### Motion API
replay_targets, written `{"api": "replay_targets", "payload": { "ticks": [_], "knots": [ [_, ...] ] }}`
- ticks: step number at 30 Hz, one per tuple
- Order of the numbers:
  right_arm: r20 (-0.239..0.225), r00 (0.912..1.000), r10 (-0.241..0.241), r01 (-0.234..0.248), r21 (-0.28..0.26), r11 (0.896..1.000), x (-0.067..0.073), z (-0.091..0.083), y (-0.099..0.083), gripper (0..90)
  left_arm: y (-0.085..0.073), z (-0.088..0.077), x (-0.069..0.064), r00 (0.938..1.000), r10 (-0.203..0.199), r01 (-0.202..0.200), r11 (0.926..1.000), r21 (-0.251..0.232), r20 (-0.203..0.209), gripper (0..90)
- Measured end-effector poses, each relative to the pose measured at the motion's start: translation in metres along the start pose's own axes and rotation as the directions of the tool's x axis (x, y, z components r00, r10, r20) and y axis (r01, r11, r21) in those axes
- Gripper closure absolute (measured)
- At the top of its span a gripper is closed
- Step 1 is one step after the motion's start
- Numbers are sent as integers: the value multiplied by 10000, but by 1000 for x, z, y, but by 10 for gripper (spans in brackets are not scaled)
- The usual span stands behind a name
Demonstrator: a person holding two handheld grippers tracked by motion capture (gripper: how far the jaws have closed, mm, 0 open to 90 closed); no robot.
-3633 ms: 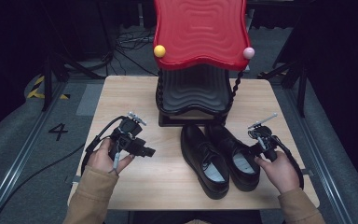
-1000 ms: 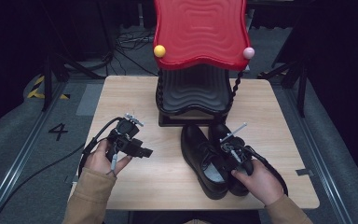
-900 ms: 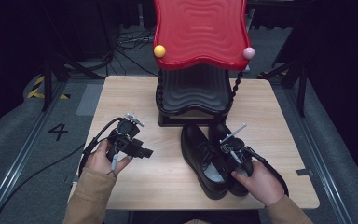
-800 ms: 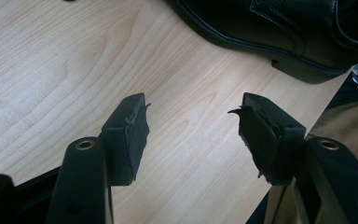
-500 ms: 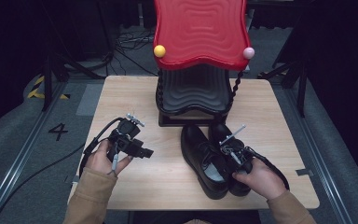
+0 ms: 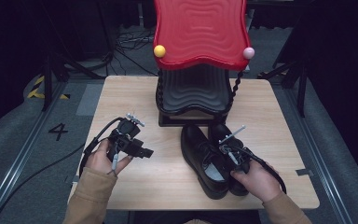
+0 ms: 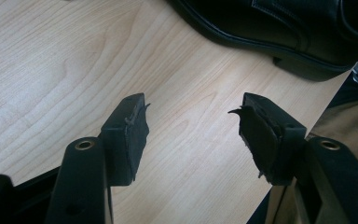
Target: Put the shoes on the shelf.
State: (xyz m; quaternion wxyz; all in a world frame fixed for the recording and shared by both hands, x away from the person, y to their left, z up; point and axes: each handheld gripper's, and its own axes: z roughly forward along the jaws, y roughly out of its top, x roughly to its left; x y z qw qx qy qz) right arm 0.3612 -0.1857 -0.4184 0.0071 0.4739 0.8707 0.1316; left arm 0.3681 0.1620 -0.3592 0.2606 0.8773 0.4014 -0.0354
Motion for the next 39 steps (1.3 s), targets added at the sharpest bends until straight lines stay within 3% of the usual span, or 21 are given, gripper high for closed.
{"api": "replay_targets", "payload": {
  "ticks": [9, 17, 26, 28, 35, 39],
  "knots": [
    [-156, 9999, -7, 6, -8, 10000, -3, -1, -1, 742, 0, -1, 2, 10000, -93, 93, 9999, -49, -17, 422],
    [-315, 9942, -1032, 1046, 477, 9934, -6, 0, 6, 744, 0, -4, 0, 10000, 16, -16, 9999, -121, -34, 422],
    [-142, 9985, -527, 528, 84, 9986, -11, -4, -1, 810, 1, -5, 2, 10000, -44, 44, 9999, -160, -6, 423],
    [-214, 9986, -485, 486, 49, 9988, -17, -8, 0, 822, 2, -5, 2, 10000, 24, -24, 9998, -202, -1, 424],
    [-321, 9966, -756, 755, -43, 9971, -16, -23, 2, 826, 2, -5, 3, 10000, -16, 16, 9997, -237, -10, 425],
    [-116, 9954, -947, 945, -187, 9954, -14, -44, 3, 827, 1, -7, 3, 10000, -58, 58, 9997, -231, -20, 426]
  ]
}}
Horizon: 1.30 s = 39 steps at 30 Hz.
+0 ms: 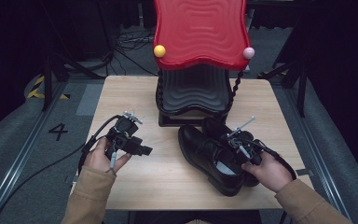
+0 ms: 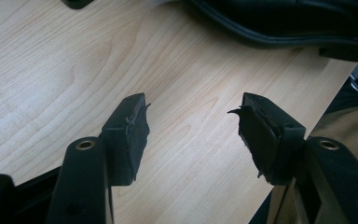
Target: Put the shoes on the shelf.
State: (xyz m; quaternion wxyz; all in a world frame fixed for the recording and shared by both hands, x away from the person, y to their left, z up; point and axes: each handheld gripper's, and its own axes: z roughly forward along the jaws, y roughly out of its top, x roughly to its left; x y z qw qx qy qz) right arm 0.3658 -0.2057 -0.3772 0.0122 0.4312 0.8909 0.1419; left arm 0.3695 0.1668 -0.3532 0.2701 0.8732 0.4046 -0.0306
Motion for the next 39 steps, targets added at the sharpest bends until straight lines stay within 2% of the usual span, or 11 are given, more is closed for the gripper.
{"api": "replay_targets", "payload": {
  "ticks": [2, 6, 11, 12, 16, 21, 22, 23, 26, 37, 39],
  "knots": [
    [12, 10000, -43, 43, 35, 10000, 0, -5, 1, 827, 0, 0, 0, 10000, 6, -6, 10000, -27, -6, 427],
    [-33, 9997, -246, 247, 241, 9994, 3, -26, 2, 827, -1, 0, 1, 10000, -72, 72, 10000, -20, 2, 427],
    [49, 9981, -607, 606, 268, 9978, 12, -45, -1, 827, -3, -1, 2, 10000, -97, 97, 9999, -52, -14, 427],
    [-28, 9978, -666, 666, 162, 9976, 14, -54, -3, 827, -3, -1, 3, 10000, -77, 77, 10000, -7, -29, 427],
    [-212, 9973, -708, 707, -84, 9975, 17, -70, -4, 827, -3, -1, 3, 10000, -77, 77, 10000, 13, -24, 427],
    [-38, 9965, -841, 838, -471, 9954, 21, -94, -1, 827, -3, -2, 3, 9999, -131, 131, 9999, -68, -14, 427],
    [-5, 9963, -860, 857, -723, 9937, 22, -105, 0, 827, -3, -2, 4, 9999, -130, 130, 9999, -67, -23, 427],
    [-5, 9963, -860, 857, -723, 9937, 22, -105, 0, 827, -3, -2, 4, 9999, -114, 113, 9999, -79, -24, 427],
    [-26, 9968, -796, 788, -1123, 9905, 23, -121, 3, 827, -4, -3, 5, 9999, -169, 169, 9998, -95, -26, 429],
    [637, 9943, -860, 969, -1949, 9760, 31, -161, 10, 827, -4, -3, 5, 9999, -157, 156, 9998, -91, -47, 430],
    [608, 9947, -831, 939, -2044, 9744, 32, -169, 11, 827, -3, -3, 5, 9999, -160, 160, 9999, -67, -55, 430]
  ]
}}
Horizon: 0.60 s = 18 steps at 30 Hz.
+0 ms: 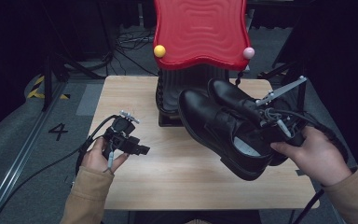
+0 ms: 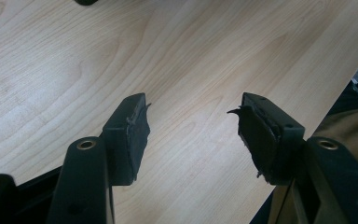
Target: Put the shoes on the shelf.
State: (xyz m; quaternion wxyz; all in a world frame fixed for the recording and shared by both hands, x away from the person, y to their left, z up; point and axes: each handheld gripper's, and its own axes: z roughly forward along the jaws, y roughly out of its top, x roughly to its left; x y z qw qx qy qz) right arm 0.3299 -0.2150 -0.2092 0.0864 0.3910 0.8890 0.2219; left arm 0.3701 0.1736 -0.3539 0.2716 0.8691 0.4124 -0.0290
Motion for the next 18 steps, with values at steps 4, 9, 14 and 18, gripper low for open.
{"api": "replay_targets", "payload": {
  "ticks": [4, 9, 14, 18],
  "knots": [
    [-13, 10000, 74, -75, -115, 9999, 1, -14, 6, 827, 0, 0, 0, 10000, 46, -46, 10000, -4, -10, 430],
    [99, 9999, 107, -104, -262, 9996, 3, -37, 17, 827, 2, -2, 3, 10000, -44, 45, 9999, -91, 48, 430],
    [147, 9999, 90, -80, -653, 9978, 5, -60, 31, 827, 2, -4, 2, 10000, -34, 34, 9999, -166, 6, 431],
    [155, 9997, 173, -160, -804, 9966, 3, -74, 44, 826, 1, -6, 3, 10000, -51, 50, 9998, -211, -51, 431]
  ]
}}
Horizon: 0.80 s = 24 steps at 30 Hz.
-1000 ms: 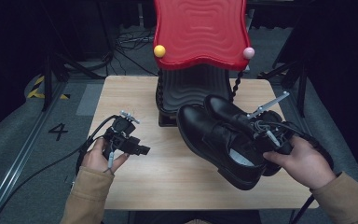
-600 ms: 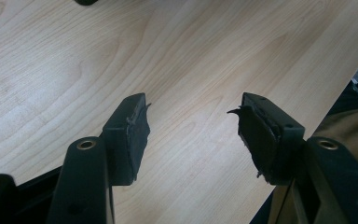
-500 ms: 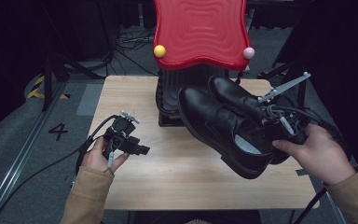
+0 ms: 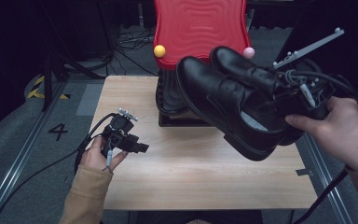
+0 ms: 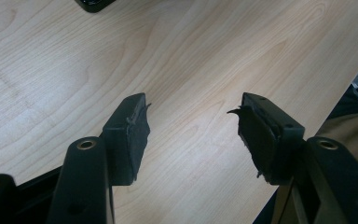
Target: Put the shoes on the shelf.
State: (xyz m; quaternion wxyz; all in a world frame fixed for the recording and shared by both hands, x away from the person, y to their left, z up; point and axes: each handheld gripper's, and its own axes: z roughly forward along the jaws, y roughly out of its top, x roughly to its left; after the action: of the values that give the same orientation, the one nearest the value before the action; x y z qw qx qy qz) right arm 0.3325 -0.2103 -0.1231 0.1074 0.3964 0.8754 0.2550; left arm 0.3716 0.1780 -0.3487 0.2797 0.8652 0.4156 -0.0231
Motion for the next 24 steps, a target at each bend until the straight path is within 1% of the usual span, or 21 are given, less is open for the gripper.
{"api": "replay_targets", "payload": {
  "ticks": [3, 4, 5, 6, 7, 11, 13, 14, 16, 17, 18, 19, 20, 21, 22, 23, 24],
  "knots": [
    [193, 9998, 58, -54, -205, 9998, -2, -7, 15, 826, -2, -1, 1, 10000, -15, 15, 10000, -16, -63, 430],
    [193, 9998, 58, -54, -205, 9998, -2, -7, 15, 826, -2, -1, 1, 10000, -15, 15, 10000, -16, -63, 431],
    [266, 9996, 61, -54, -242, 9997, -4, -9, 20, 826, -3, -2, 1, 10000, -50, 50, 10000, -30, -51, 431],
    [341, 9993, 183, -172, -331, 9993, -7, -12, 32, 826, -4, -3, 1, 10000, -58, 58, 10000, -32, -77, 431],
    [341, 9993, 183, -172, -331, 9993, -7, -12, 32, 826, -5, -3, 1, 9999, -97, 96, 9999, -76, -97, 431],
    [655, 9969, 438, -406, -502, 9979, -18, -16, 60, 826, -10, -5, 2, 9996, -226, 224, 9997, -87, -177, 432],
    [797, 9947, 647, -601, -596, 9964, -25, -17, 75, 826, -13, -6, 2, 9994, -265, 262, 9996, -124, -237, 432],
    [829, 9941, 693, -643, -617, 9960, -27, -16, 80, 826, -15, -7, 2, 9993, -282, 279, 9995, -142, -242, 432],
    [1011, 9909, 884, -821, -645, 9945, -32, -16, 95, 826, -19, -10, 2, 9988, -410, 403, 9989, -257, -252, 433],
    [1110, 9895, 931, -861, -663, 9941, -35, -15, 102, 826, -21, -13, 4, 9985, -418, 408, 9987, -310, -340, 433],
    [1203, 9876, 1006, -928, -692, 9933, -37, -14, 110, 827, -23, -14, 5, 9982, -516, 505, 9981, -357, -302, 433],
    [1248, 9864, 1070, -986, -713, 9926, -39, -14, 117, 826, -25, -16, 6, 9980, -517, 503, 9980, -389, -369, 433],
    [1279, 9853, 1136, -1050, -723, 9918, -41, -13, 123, 826, -28, -17, 7, 9974, -643, 628, 9970, -447, -325, 433],
    [1300, 9840, 1219, -1128, -746, 9908, -43, -12, 131, 826, -29, -18, 8, 9974, -629, 613, 9971, -460, -349, 433],
    [1390, 9820, 1278, -1180, -766, 9901, -44, -11, 137, 826, -30, -19, 9, 9973, -629, 611, 9970, -475, -371, 433],
    [1390, 9820, 1278, -1180, -766, 9901, -44, -11, 137, 826, -30, -19, 9, 9973, -629, 611, 9970, -475, -371, 433],
    [1453, 9808, 1299, -1195, -780, 9898, -44, -10, 141, 826, -32, -21, 10, 9972, -644, 626, 9969, -486, -373, 433]
  ]
}}
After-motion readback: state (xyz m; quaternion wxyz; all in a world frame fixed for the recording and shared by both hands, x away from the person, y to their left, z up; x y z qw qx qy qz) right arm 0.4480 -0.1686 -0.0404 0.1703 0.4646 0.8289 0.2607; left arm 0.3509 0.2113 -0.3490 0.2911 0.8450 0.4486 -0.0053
